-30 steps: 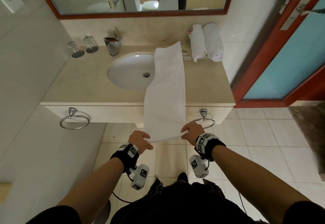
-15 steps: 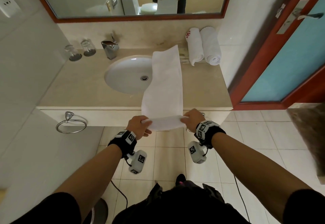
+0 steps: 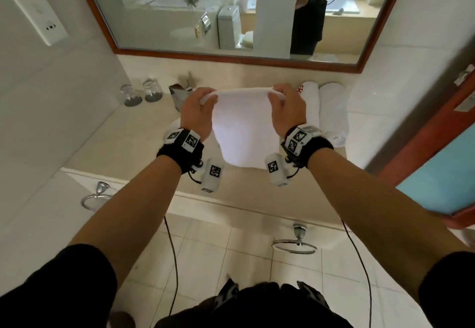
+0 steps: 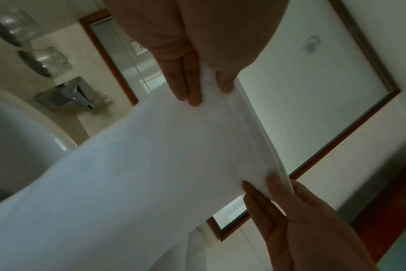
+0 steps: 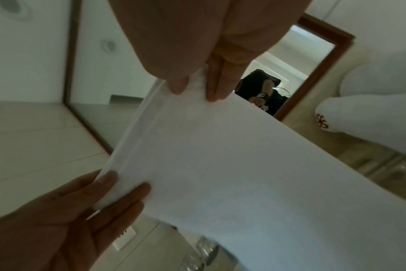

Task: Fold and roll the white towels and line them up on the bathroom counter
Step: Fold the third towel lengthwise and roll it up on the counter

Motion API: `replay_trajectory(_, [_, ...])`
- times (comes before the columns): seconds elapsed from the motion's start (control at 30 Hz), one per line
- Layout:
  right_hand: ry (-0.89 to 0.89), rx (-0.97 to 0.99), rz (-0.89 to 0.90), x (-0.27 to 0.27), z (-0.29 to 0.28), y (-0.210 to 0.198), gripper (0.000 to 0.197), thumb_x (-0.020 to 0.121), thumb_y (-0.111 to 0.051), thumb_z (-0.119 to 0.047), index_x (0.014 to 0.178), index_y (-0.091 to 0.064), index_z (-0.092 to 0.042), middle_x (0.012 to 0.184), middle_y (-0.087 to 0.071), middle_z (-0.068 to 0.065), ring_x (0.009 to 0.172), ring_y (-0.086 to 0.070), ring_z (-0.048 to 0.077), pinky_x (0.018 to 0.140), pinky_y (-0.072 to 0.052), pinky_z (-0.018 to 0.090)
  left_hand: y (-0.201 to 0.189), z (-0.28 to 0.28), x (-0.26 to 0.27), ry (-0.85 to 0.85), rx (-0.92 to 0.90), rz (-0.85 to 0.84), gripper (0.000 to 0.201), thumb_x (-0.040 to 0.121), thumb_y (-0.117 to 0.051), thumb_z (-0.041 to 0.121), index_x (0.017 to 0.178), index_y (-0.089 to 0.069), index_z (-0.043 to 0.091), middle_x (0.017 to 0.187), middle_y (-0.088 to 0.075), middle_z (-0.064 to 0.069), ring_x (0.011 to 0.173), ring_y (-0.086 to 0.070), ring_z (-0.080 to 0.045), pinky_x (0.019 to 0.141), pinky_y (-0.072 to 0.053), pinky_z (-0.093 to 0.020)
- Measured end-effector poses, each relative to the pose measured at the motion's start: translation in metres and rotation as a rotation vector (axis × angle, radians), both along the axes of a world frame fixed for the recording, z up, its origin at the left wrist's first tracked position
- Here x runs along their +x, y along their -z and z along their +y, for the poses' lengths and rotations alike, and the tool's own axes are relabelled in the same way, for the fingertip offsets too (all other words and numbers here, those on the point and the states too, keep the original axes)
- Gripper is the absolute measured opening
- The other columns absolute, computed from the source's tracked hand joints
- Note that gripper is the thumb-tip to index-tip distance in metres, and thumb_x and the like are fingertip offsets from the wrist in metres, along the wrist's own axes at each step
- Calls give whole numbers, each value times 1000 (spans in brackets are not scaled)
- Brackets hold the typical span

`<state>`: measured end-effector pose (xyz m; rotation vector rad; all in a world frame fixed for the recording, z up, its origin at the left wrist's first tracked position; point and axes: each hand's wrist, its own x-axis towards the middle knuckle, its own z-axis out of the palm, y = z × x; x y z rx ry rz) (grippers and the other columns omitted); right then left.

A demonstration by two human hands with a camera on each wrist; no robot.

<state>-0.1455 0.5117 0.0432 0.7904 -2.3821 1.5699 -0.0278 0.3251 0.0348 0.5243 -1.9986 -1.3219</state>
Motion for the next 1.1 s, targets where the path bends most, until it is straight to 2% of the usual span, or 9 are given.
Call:
replay_trajectory(0.07, [-38,28,-3,-7,6,11,24,97,-55,-21,115,-60,-7,108,-63,7,91,-55,16,74,-38,7,13,1,-4,-13,-33,-19,7,85,-64,43,85,-67,49,88,-68,1,92,-66,-36,83,-55,-50])
replay_trajectory(0.17, [-116,236,-76,-10,29,64,27,95,-58,-21,117,-61,-6,117,-64,11,103,-61,25,89,-47,30,68,11,8,63,-80,-244,11,87,-59,42,92,-66,37,89,-69,1,88,-66,-30,82,-54,-45])
replay_trajectory(0.23, [-210,484,-144,-5,49,109,27,94,-60,-25,112,-64,-5,115,-66,14,105,-61,30,91,-47,36,110,24,27,130,-134,-449,42,82,-51,52,99,-68,18,93,-69,-3,90,-64,-29,80,-47,-32])
replay_trajectory(0.33, [-341,771,-268,10,72,163,28,95,-58,-27,109,-68,-5,113,-67,14,107,-60,32,91,-45,36,168,43,52,243,-108,-693,68,74,-40,65,101,-69,10,101,-69,-9,94,-62,-28,76,-38,-26])
replay_trajectory(0.5, [-423,972,-230,20,78,210,31,98,-52,-31,111,-70,-10,122,-61,7,119,-51,26,101,-37,34,225,47,61,302,-262,-992,30,95,-59,37,115,-68,16,139,-48,-7,129,-45,-28,105,-29,-31])
replay_trajectory(0.73, [-512,1088,148,13,68,230,24,92,-55,-20,113,-66,-13,104,-65,9,97,-59,32,77,-47,40,225,39,34,247,-428,-1076,27,94,-55,31,116,-68,20,133,-45,-4,125,-36,-29,101,-38,-40])
replay_trajectory(0.87, [-662,1092,168,7,61,240,27,81,-46,-27,78,-71,-17,75,-65,3,64,-62,27,49,-47,32,219,38,34,299,-542,-1100,28,93,-51,28,115,-66,19,132,-46,-5,123,-39,-30,101,-39,-43])
replay_trajectory(1.03, [-700,1203,192,7,43,236,29,99,-43,-27,109,-65,-12,113,-59,7,104,-53,30,81,-41,39,215,53,41,373,-787,-982,44,75,-67,37,117,-62,26,129,-49,-8,116,-47,-32,94,-41,-47])
replay_trajectory(1.1, [-683,1260,118,8,37,229,34,101,-35,-32,114,-61,-14,117,-58,7,108,-51,29,85,-39,38,214,65,36,465,-866,-957,42,83,-63,41,122,-58,26,122,-55,-4,109,-53,-28,91,-39,-42])
